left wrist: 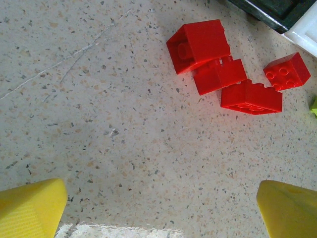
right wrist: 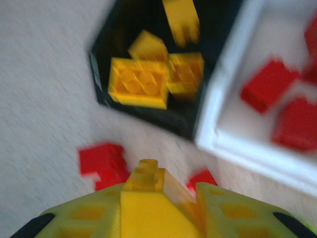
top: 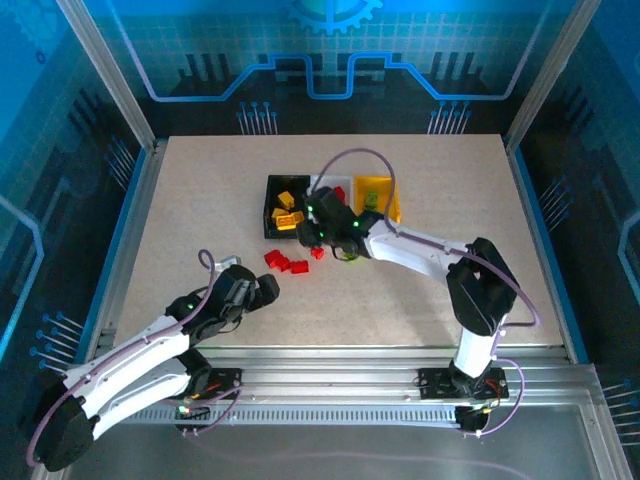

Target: Sort the legos into containers by color

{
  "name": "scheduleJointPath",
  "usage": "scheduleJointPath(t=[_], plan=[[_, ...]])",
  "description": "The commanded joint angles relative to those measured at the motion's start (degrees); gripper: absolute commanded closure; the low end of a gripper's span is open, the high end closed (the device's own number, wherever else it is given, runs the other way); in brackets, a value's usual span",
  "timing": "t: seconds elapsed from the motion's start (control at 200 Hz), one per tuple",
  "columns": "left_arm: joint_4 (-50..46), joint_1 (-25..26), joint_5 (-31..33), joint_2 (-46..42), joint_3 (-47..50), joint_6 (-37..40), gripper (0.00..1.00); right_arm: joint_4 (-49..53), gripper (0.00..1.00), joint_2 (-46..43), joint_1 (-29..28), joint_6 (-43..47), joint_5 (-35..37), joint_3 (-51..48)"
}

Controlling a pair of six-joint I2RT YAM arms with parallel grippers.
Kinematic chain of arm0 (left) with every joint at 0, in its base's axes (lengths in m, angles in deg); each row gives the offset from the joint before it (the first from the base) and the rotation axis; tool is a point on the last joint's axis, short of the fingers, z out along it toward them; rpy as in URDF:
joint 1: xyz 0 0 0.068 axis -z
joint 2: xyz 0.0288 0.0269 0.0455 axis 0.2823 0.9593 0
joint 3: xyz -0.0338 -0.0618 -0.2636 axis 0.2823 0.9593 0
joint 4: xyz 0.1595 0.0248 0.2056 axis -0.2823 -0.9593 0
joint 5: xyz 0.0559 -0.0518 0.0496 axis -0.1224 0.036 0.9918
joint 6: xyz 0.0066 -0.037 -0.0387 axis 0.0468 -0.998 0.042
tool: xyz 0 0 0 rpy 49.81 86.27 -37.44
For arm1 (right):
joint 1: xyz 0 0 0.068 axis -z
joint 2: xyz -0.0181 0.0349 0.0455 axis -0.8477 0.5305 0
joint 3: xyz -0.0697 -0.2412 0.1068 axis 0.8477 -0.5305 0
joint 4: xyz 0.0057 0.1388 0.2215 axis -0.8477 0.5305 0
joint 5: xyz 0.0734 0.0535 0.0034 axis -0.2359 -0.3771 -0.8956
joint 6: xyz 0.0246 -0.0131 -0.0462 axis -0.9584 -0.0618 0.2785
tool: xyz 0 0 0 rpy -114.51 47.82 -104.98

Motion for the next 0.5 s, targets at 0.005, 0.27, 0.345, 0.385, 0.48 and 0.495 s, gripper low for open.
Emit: scheduleJointPath(t=[0.005, 0.27, 0.345, 0.385, 0.48, 0.495], plan=[[-1.68, -0.2, -0.31, -0.78, -0.79, 0.09, 0.01, 0.03, 0.61, 6.05, 1.44, 2.02, -1.3, 7.72], [-2.49, -0.19, -1.71, -1.0, -1.11, -0.15, 0.01, -1.87, 0.58, 19.41, 4.98, 1.38, -4.43, 23.89], [-2.6, -0.26, -2.01, -1.03, -1.02, -0.18, 0.01, -2.42, 0.56, 22.13, 5.67, 0.58, -5.52, 26.98], [-2.67, -0.27, -2.16, -1.09, -0.95, -0.28, 0.01, -3.02, 0.55, 23.11, 5.89, 0.2, -6.13, 28.07], [-2.73, -0.21, -2.38, -1.09, -0.75, -0.43, 0.01, -3.09, 0.47, 25.19, 6.14, 0.18, -6.85, 31.03], [-2.75, -0.19, -2.36, -1.03, -0.74, -0.41, 0.01, -2.92, 0.45, 25.39, 6.08, 0.17, -6.93, 31.38]])
